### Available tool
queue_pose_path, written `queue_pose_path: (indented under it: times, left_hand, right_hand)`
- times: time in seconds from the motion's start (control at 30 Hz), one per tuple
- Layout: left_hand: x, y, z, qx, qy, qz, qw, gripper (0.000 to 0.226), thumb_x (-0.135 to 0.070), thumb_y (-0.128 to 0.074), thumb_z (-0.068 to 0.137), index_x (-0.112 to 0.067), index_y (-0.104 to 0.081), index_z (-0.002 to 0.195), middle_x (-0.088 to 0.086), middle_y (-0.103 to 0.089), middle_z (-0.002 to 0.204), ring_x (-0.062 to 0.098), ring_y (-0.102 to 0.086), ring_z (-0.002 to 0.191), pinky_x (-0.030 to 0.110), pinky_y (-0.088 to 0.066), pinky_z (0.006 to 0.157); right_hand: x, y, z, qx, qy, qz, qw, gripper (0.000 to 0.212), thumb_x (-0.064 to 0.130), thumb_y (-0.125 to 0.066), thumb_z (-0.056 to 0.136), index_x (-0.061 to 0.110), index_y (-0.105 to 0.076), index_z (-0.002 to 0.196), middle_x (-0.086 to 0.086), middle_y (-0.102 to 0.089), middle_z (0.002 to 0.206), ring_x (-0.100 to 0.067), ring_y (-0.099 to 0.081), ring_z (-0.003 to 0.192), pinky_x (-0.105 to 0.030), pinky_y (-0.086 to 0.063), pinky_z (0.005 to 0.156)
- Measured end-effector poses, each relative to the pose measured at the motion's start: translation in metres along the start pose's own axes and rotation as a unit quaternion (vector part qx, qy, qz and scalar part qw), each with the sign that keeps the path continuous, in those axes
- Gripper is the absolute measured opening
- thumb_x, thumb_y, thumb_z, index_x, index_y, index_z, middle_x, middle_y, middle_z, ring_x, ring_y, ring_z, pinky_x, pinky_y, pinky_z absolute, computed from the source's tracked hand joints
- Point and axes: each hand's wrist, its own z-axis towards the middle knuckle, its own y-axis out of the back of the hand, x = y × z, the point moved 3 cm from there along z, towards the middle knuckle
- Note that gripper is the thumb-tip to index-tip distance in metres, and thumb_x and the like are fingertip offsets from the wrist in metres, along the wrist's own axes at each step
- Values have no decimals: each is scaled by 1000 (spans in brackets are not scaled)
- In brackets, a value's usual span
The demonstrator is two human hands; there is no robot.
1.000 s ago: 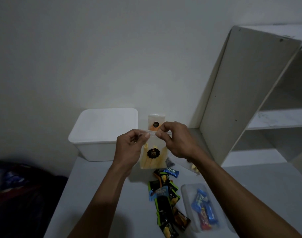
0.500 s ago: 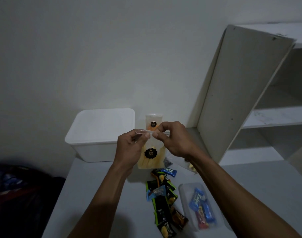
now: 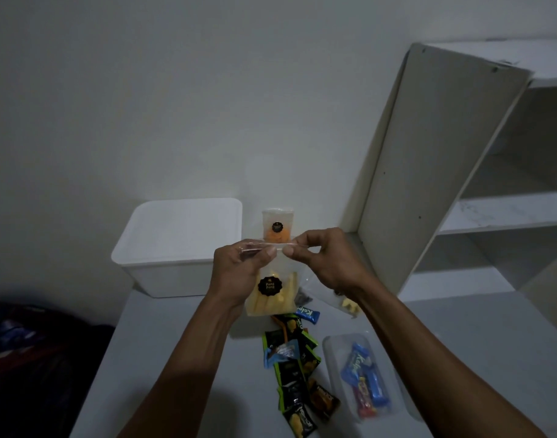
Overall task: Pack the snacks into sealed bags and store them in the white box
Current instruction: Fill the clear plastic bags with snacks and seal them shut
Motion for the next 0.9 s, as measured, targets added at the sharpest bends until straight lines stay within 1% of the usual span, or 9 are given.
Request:
queue_pose_path:
  times: [0.07,0.17,0.33,0.47,0.57,0.63,0.7,0.8,0.9]
  left_hand:
    - [2,-2,-1,-7,-3,12,1000,15,-5,-77,78,-18,-75,73,-3,-74,72,12,-67,72,31,-52,73]
    - [3,-2,-2,-9,0,7,1000,14,-5,-76,79,-18,-75,74,-3,-74,73,12,-67,72,29,-52,72]
    - [1,-4,0,-7,0,6,1000,12,-3,-75,79,-15,-74,76,-5,-73,70,6,-66,69,19,-51,66]
    - [1,-5,2,-4,8,-1,1000,9,-4,-77,78,-13,-75,78,0,-74,74,13,-66,73,27,-53,71]
    - [4,-5,2,-5,23,-17,1000,9,-9,-77,79,-18,-76,76,2,-75,77,17,-67,78,39,-54,82]
    - [5,0,3,-25,30,-34,999,8,-14,-75,82,-20,-76,77,0,-75,78,15,-66,79,41,-53,85]
    - [5,5,4,-40,27,-28,998,8,-17,-72,85,-21,-75,79,-4,-75,77,8,-66,78,35,-51,81]
    - [3,9,4,-54,10,-28,998,8,-12,-70,86,-17,-74,80,-6,-74,73,-1,-66,70,16,-50,70]
    - [0,7,5,-49,-19,-6,999,11,-10,-70,86,-16,-74,78,-8,-74,69,-1,-67,69,9,-49,67]
  right_hand:
    - [-4,0,-2,-16,-14,6,1000,18,31,-76,85,13,-74,81,0,-72,83,8,-51,53,-8,-39,54]
    - [-6,1,-4,-31,-28,38,998,21,29,-78,82,9,-74,81,-1,-73,81,4,-59,60,-13,-44,60]
    - [-8,8,-9,-39,-41,103,993,24,21,-78,83,-2,-72,85,4,-69,71,8,-49,37,-6,-34,37]
    - [-12,8,-8,-39,-43,131,990,18,22,-78,81,5,-74,80,10,-71,67,9,-60,57,-9,-44,58]
    - [-12,12,-9,-56,-27,103,993,20,25,-76,84,7,-74,77,10,-70,68,10,-60,57,-5,-43,57]
    - [-14,15,-8,-69,-20,96,993,20,29,-76,84,11,-74,75,6,-73,72,6,-64,63,-14,-48,65]
    - [-16,19,-7,-67,-15,86,994,20,32,-76,84,14,-74,75,3,-75,79,2,-67,74,-22,-51,74]
    - [-14,18,-8,-44,-10,88,995,19,31,-74,85,14,-73,76,1,-75,78,1,-66,71,-18,-48,68]
    - [-8,14,-7,-14,-30,90,995,24,40,-67,89,18,-75,82,2,-76,83,-4,-69,82,-22,-47,71]
